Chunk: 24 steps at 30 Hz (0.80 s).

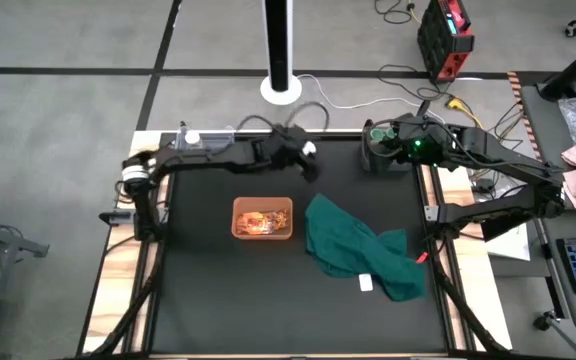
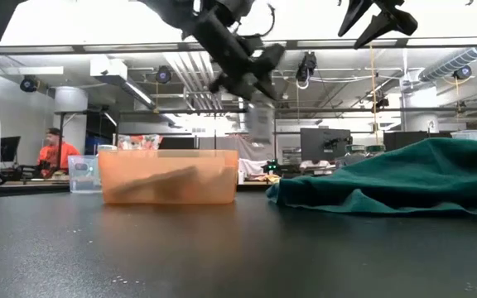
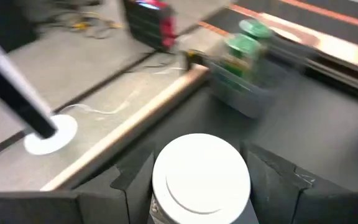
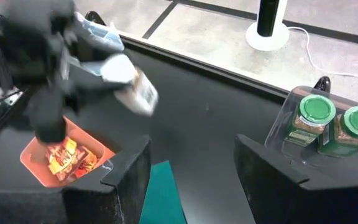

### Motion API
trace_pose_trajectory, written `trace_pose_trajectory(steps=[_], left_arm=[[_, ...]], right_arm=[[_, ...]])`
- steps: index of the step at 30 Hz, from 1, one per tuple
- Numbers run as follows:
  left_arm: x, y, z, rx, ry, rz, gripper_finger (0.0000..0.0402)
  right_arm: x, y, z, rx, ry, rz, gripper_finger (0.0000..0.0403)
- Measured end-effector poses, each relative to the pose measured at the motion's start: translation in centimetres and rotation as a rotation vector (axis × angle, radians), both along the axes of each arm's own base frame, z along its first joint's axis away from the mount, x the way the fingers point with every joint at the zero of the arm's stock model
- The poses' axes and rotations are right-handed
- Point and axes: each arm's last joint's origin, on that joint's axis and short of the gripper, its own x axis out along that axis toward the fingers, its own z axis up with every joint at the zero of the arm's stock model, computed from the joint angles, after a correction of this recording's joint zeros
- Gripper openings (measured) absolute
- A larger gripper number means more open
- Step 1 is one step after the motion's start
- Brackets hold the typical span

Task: Sort spices by type
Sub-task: Put the white seasoning bottle into the transparent bin

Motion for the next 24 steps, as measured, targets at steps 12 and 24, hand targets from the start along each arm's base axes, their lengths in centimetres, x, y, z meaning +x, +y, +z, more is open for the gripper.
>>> trace_pose_trajectory(steps=[12,24], left_arm=[[-10.0,3.4,2.1,-0.008,-0.097,0.616,0.019],[-18.0,1.8,-1.0,0.031,-0.179,0.955,0.019]], right_arm=[[0.0,-0.1,0.0,-0.029,0.012,0.005,0.0217],[0.0,-0.1,0.1,-0.044,0.021,0.009,0.0217]])
